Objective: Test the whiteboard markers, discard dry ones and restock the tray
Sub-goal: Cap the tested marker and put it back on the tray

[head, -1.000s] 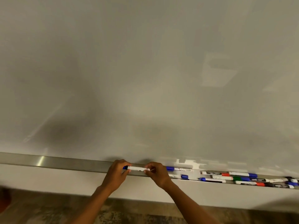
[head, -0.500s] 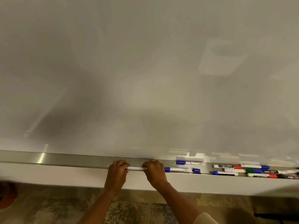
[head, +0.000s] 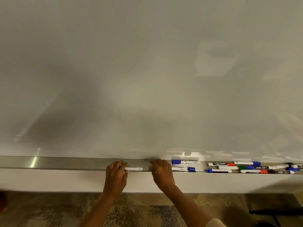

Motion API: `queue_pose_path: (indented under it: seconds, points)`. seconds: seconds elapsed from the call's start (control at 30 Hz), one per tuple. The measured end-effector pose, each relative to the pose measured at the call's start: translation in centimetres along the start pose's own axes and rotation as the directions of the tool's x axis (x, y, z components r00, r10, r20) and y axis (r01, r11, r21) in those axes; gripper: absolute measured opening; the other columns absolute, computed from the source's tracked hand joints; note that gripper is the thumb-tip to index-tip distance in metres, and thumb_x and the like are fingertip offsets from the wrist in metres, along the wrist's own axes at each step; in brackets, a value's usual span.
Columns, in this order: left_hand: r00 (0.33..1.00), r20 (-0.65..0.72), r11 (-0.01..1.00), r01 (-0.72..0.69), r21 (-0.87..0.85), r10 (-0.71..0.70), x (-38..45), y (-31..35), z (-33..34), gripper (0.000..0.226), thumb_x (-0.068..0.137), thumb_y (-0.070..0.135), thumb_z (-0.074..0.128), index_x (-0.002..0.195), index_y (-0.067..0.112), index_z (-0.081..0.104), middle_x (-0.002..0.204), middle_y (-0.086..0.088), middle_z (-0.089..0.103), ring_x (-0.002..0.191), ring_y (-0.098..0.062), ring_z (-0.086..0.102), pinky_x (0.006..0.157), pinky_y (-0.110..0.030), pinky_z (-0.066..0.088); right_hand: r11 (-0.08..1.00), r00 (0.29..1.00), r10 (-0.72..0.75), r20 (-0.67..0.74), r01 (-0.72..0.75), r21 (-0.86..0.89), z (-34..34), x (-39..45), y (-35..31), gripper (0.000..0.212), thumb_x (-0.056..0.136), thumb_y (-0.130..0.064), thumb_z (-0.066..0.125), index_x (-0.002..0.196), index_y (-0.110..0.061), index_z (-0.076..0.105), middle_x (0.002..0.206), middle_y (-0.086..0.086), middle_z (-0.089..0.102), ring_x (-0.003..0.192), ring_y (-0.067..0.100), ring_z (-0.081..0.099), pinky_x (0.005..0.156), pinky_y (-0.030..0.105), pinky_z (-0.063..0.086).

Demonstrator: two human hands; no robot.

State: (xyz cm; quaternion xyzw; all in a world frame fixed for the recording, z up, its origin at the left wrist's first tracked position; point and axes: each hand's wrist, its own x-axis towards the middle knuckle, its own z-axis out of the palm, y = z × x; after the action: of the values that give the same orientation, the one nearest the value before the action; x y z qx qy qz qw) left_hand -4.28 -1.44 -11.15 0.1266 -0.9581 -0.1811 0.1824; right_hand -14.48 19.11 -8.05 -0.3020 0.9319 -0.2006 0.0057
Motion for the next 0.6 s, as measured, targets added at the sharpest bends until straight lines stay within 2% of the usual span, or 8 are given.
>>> queue_pose_path:
  seconds: [0.07, 0.13, 0.2, 0.27, 0.37, 0.6]
  points:
    - [0.999, -0.027, 1.000, -0.022, -0.015, 0.022, 0.0, 1.0, 0.1, 0.055, 0.100, 0.047, 0.028, 0.107, 0.013, 0.070, 0.111, -0.007, 0.067, 0.107, -0.024, 0.051, 0.087, -0.046, 0.052, 0.998, 0.998, 0.064, -0.028, -0.065, -0.026, -1.1, -0.5, 1.9, 0.036, 0.074, -0.009, 0.083, 0.107, -0.020, 0.073, 0.102, 0.001, 0.073, 0.093, 0.024, 0.069, 0.081, 0.038, 0.057]
    - [1.000, -0.023, 1.000, -0.015, -0.025, 0.014, -0.1, 2.1, 0.3, 0.047, 0.095, 0.043, 0.037, 0.108, 0.012, 0.070, 0.111, -0.007, 0.067, 0.109, -0.022, 0.048, 0.087, -0.046, 0.052, 0.992, 0.994, 0.110, -0.017, -0.111, -0.063, -1.9, -1.1, 4.0, 0.036, 0.077, -0.009, 0.080, 0.110, -0.020, 0.072, 0.106, 0.002, 0.072, 0.099, 0.027, 0.068, 0.086, 0.042, 0.056]
    - [1.000, 0.013, 0.999, 0.003, -0.046, -0.003, -0.3, 3.2, 0.6, 0.042, 0.089, 0.037, 0.043, 0.108, 0.012, 0.070, 0.111, -0.008, 0.067, 0.110, -0.023, 0.051, 0.086, -0.046, 0.053, 0.985, 0.987, 0.132, 0.087, -0.121, -0.120, -2.8, -1.7, 5.8, 0.037, 0.088, -0.019, 0.070, 0.125, -0.021, 0.064, 0.125, 0.002, 0.065, 0.118, 0.027, 0.059, 0.102, 0.045, 0.046]
    - [0.998, 0.060, 0.997, 0.019, -0.073, -0.015, -0.5, 4.1, 1.0, 0.036, 0.088, 0.034, 0.050, 0.110, 0.013, 0.070, 0.113, -0.007, 0.067, 0.109, -0.028, 0.058, 0.087, -0.045, 0.054, 0.977, 0.968, 0.142, 0.207, -0.103, -0.186, -3.4, -2.1, 7.2, 0.040, 0.098, -0.029, 0.057, 0.137, -0.024, 0.053, 0.140, -0.001, 0.053, 0.131, 0.024, 0.047, 0.114, 0.042, 0.033]
    - [0.997, 0.082, 0.994, 0.011, -0.113, -0.002, -0.7, 5.2, 1.5, 0.032, 0.083, 0.027, 0.060, 0.111, 0.014, 0.069, 0.115, -0.006, 0.066, 0.110, -0.030, 0.059, 0.089, -0.042, 0.053, 0.964, 0.961, 0.133, 0.241, -0.069, -0.257, -3.6, -2.1, 8.4, 0.039, 0.100, -0.022, 0.056, 0.139, -0.024, 0.053, 0.140, 0.001, 0.053, 0.131, 0.024, 0.047, 0.114, 0.040, 0.032]
    - [0.992, 0.122, 0.985, 0.032, -0.170, -0.012, -0.4, 8.2, 1.3, 0.030, 0.089, 0.028, 0.058, 0.115, 0.019, 0.068, 0.124, -0.005, 0.061, 0.120, -0.027, 0.054, 0.097, -0.035, 0.046, 0.943, 0.964, 0.151, 0.220, -0.074, -0.323, -5.1, -2.0, 10.9, 0.039, 0.098, -0.009, 0.054, 0.134, -0.026, 0.056, 0.135, 0.000, 0.056, 0.126, 0.024, 0.048, 0.108, 0.036, 0.034]
